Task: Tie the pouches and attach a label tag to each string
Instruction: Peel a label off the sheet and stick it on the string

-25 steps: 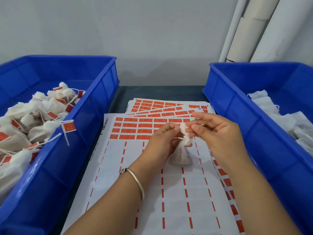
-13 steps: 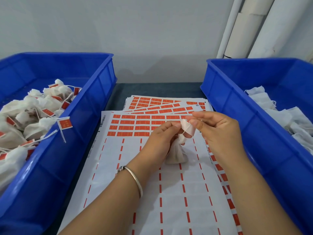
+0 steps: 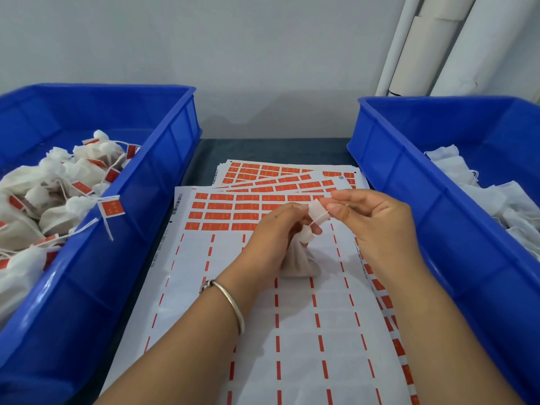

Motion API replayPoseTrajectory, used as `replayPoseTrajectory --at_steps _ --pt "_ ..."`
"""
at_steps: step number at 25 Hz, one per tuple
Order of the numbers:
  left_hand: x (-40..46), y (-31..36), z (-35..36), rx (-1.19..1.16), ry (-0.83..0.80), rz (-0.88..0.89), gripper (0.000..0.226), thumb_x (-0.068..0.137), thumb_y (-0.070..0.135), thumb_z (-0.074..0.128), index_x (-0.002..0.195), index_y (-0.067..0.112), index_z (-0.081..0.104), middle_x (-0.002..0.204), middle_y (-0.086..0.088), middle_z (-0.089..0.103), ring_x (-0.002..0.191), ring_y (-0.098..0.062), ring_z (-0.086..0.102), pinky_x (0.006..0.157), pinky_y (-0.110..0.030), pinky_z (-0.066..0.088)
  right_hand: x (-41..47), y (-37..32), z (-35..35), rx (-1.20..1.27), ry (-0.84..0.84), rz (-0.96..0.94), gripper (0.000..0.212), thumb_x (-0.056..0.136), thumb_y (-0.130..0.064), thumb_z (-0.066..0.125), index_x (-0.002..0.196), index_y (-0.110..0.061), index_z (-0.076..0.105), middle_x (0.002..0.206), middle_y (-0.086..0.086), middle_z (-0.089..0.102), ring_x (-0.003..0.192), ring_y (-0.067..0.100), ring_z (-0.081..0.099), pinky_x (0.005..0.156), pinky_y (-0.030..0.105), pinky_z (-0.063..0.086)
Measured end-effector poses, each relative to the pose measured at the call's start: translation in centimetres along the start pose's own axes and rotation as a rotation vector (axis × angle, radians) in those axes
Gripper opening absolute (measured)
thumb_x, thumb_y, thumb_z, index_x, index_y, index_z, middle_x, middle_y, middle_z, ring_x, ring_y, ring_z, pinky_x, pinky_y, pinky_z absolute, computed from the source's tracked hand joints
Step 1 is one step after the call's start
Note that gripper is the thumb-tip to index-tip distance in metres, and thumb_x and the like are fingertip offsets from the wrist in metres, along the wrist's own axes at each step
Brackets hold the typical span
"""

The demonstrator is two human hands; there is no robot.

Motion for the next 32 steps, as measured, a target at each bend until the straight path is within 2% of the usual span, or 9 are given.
replayPoseTrajectory --at_steps 2,4,8,13,18,22,24,28,32 --pt "-0.3 0.2 -0.2 -0.031 0.028 0.000 0.036 0.093 0.045 0.046 0.063 0.052 0.065 0.083 0.017 0.066 0.096 -0.018 0.059 0.078 -0.029 0.045 -0.1 0.0 -0.1 -0.010 0.003 0.001 0.016 0.076 -0.029 0.071 0.076 -0.043 0.064 0.070 -0.038 0.063 0.078 -0.016 0.061 0.061 -0.001 0.043" --pt "-0.5 0.6 -0.3 -0.053 0.036 0.021 0.037 0.092 0.044 0.049 0.060 0.059 0.061 0.083 0.021 0.063 0.096 -0.016 0.058 0.076 -0.028 0.044 -0.1 0.0 -0.1 -0.016 0.013 0.001 0.017 0.078 -0.028 0.071 0.078 -0.043 0.063 0.070 -0.034 0.064 0.073 -0.010 0.064 0.059 0.000 0.045" --pt "-0.7 1.3 -0.4 -0.074 0.036 0.081 0.029 0.090 0.042 0.054 0.067 0.056 0.065 0.079 0.026 0.064 0.094 -0.014 0.058 0.068 -0.023 0.042 -0.1 0.1 -0.2 -0.001 0.039 0.034 0.015 0.079 -0.029 0.070 0.080 -0.043 0.062 0.080 -0.027 0.065 0.073 -0.007 0.065 0.059 0.004 0.048" --pt "-0.9 1.7 0.2 -0.084 -0.056 0.155 0.025 0.089 0.037 0.056 0.071 0.047 0.070 0.084 0.027 0.066 0.095 -0.012 0.058 0.075 -0.026 0.043 -0.2 0.8 -0.3 0.064 0.048 0.093 0.012 0.079 -0.028 0.069 0.083 -0.039 0.066 0.083 -0.021 0.070 0.075 -0.001 0.069 0.060 0.011 0.053" --pt "-1.3 2.5 0.4 -0.051 -0.118 0.295 0.022 0.085 0.021 0.065 0.075 0.038 0.074 0.087 0.016 0.070 0.084 -0.001 0.063 0.063 -0.009 0.048 -0.1 1.4 -0.3 0.131 0.047 0.136 0.011 0.078 -0.026 0.071 0.085 -0.034 0.068 0.084 -0.019 0.072 0.077 0.003 0.070 0.060 0.015 0.054" --pt "-1.5 2.7 0.5 0.037 -0.117 0.361 0.014 0.080 0.025 0.070 0.079 0.039 0.072 0.084 0.016 0.069 0.078 -0.010 0.060 0.065 -0.012 0.050 -0.1 1.7 -0.4 0.141 0.053 0.159 0.012 0.079 -0.024 0.071 0.085 -0.034 0.068 0.084 -0.018 0.072 0.078 0.002 0.070 0.061 0.016 0.055" --pt "-1.6 2.8 0.4 0.088 -0.099 0.389 0.013 0.079 0.027 0.072 0.080 0.040 0.070 0.081 0.021 0.067 0.074 -0.001 0.057 0.061 -0.010 0.047 -0.1 1.9 -0.3 0.155 0.050 0.172 0.012 0.079 -0.024 0.071 0.085 -0.034 0.069 0.084 -0.017 0.072 0.078 0.002 0.070 0.061 0.016 0.055" --pt "-1.5 2.8 0.4 0.228 -0.071 0.427 0.023 0.077 0.025 0.074 0.079 0.045 0.064 0.083 0.035 0.061 0.084 0.011 0.054 0.063 -0.005 0.046 -0.1 2.2 -0.2 0.163 0.057 0.188 0.013 0.080 -0.023 0.071 0.084 -0.034 0.068 0.084 -0.018 0.072 0.079 0.002 0.070 0.061 0.015 0.054" --pt "-1.9 2.9 0.8 0.317 -0.085 0.479 0.021 0.079 0.029 0.072 0.080 0.047 0.062 0.088 0.033 0.060 0.090 0.012 0.053 0.066 -0.007 0.047 -0.1 2.7 -0.2 0.196 0.066 0.221 0.013 0.079 -0.022 0.071 0.086 -0.033 0.069 0.089 -0.015 0.073 0.081 0.004 0.070 0.064 0.016 0.055"
Point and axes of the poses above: each hand's wrist, its own x-axis towards the middle knuckle, its own z-axis out of the palm, y = z × x, the point moved 8 cm from there along x, towards the middle knuckle
